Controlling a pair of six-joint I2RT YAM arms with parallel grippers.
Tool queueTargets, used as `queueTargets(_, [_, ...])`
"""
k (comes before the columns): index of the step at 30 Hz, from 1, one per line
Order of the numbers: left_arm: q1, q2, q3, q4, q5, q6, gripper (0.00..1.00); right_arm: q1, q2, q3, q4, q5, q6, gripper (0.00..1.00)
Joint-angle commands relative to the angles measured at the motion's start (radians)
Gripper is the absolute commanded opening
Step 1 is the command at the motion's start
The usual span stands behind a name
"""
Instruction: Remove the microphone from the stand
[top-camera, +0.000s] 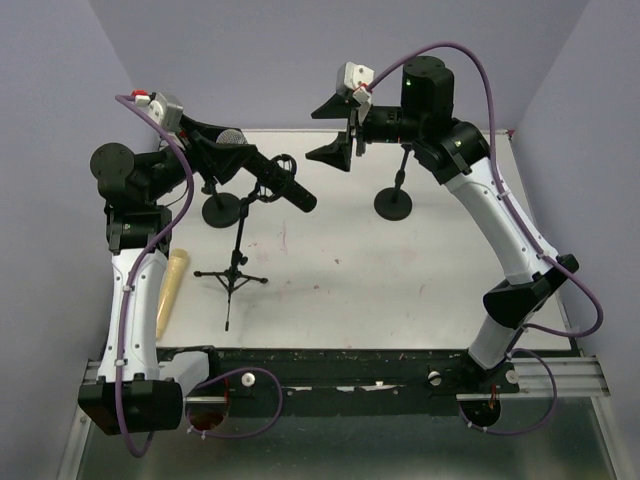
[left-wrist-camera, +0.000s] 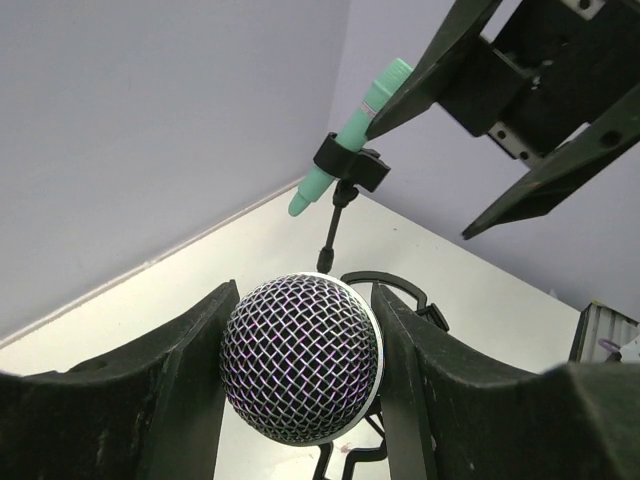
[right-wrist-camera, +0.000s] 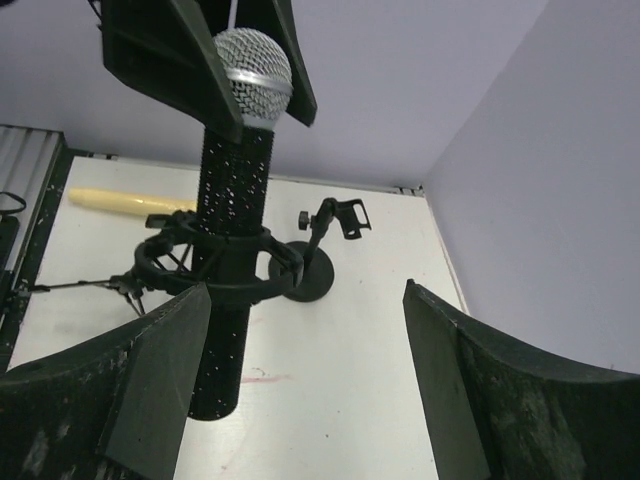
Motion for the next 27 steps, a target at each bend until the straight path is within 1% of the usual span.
queueTargets(1, [-0.021,0.03,0.032,0.154,-0.021,-0.055,0.04,0.004,0.014,0.066,0.022,-0.043,0.057,0.87])
queueTargets(5, [-0.067,0.087,0.088,0.192,-0.051,-0.067,0.02,0.004,0.038,0.106,0.082,0.0,0.163,0.87])
queueTargets(6, [-0.096,0.105,0.103,0.208,-0.058,-0.072,0.01,0.012,0.052,0.121,0.084,0.017,0.19,0.87])
queueTargets(9, [-0.141,0.159,0.164,0.234,-0.087,-0.089,0.0,0.044,0.09,0.17,0.047,0.103,0.194,0.87])
queueTargets(12, [-0.187,0.216,0.23,0.237,-0.103,-0.077,0.0,0.061,0.13,0.245,-0.017,0.129,0.184,0.89])
queueTargets(15, [-0.208,0.265,0.273,0.246,-0.107,-0.067,0.0,0.076,0.159,0.293,-0.088,0.204,0.143,0.89])
queueTargets(20, [-0.233,0.32,0.282,0.267,-0.127,-0.054,0.0,0.087,0.162,0.272,-0.125,0.345,0.057,0.89])
queueTargets(22, [-0.239,0.337,0.281,0.272,-0.132,-0.047,0.0,0.093,0.166,0.272,-0.159,0.39,-0.001,0.89])
queueTargets(24, [-0.242,0.351,0.281,0.272,-0.135,-0.043,0.0,0.11,0.169,0.267,-0.192,0.461,-0.065,0.88])
queueTargets(27, [-0.242,0.361,0.281,0.271,-0.144,-0.037,0.0,0.127,0.17,0.264,-0.249,0.526,-0.132,0.84])
